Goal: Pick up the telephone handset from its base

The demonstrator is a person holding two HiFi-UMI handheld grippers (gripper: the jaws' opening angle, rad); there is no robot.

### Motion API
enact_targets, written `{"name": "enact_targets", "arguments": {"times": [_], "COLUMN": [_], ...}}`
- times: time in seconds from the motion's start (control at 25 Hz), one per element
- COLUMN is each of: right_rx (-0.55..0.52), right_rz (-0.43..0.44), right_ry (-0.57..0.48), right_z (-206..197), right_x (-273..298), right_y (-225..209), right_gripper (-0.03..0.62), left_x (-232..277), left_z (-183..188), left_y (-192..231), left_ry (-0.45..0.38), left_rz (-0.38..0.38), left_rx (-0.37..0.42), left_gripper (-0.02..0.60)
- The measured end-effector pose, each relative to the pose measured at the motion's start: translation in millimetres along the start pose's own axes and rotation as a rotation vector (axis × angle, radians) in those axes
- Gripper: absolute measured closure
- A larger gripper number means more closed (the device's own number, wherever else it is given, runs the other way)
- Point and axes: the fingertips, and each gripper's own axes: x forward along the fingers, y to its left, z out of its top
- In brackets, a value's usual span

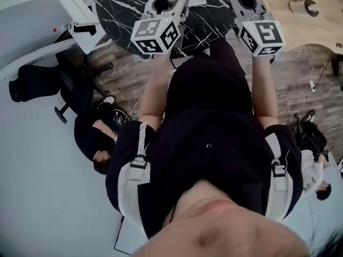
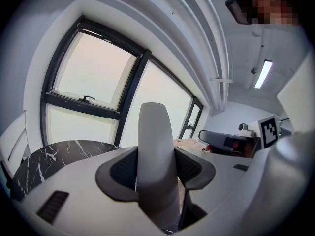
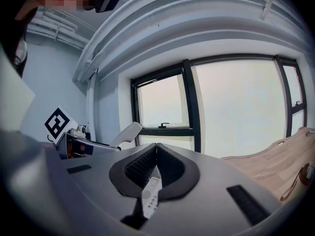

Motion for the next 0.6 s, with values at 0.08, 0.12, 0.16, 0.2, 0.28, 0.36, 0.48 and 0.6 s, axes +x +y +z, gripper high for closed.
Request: {"name": "enact_targets", "arguments": {"times": [0.08, 0.12, 0.16, 0.2, 0.28, 0.36, 0.48, 0.6], "right_rx": [-0.007, -0.012, -0.017, -0.021, -0.03, -0.039, -0.048, -0.055], "right_rz": [0.001, 0.002, 0.004, 0.007, 0.013, 0.019, 0.03, 0.042], "right_ry": [-0.016, -0.024, -0.031, -0.038, -0.05, -0.061, -0.074, -0.088], "right_z": [7, 10, 13, 16, 22, 27, 33, 40], "right_x": [-1, -2, -2, -2, -3, -3, -4, -3], "right_y": [3, 5, 6, 8, 11, 14, 19, 23], "right_gripper": [0.563, 0.565, 0.565, 0.565, 0.565, 0.565, 0.565, 0.565], "left_x": [-8, -11, -14, -17, -23, -30, -40, -49], "left_z": [10, 15, 19, 23, 29, 35, 43, 51], "left_y": [-3, -5, -6, -7, -10, -13, -16, -17], "left_ry": [-0.02, -0.03, -0.04, -0.05, -0.067, -0.084, -0.107, -0.127], "left_rz": [-0.014, -0.021, -0.029, -0.035, -0.046, -0.056, -0.066, -0.076], "left_rx": [0.005, 0.005, 0.004, 0.003, 0.003, 0.004, 0.009, 0.013], "left_gripper": [0.359, 0.359, 0.359, 0.359, 0.359, 0.359, 0.359, 0.359]}}
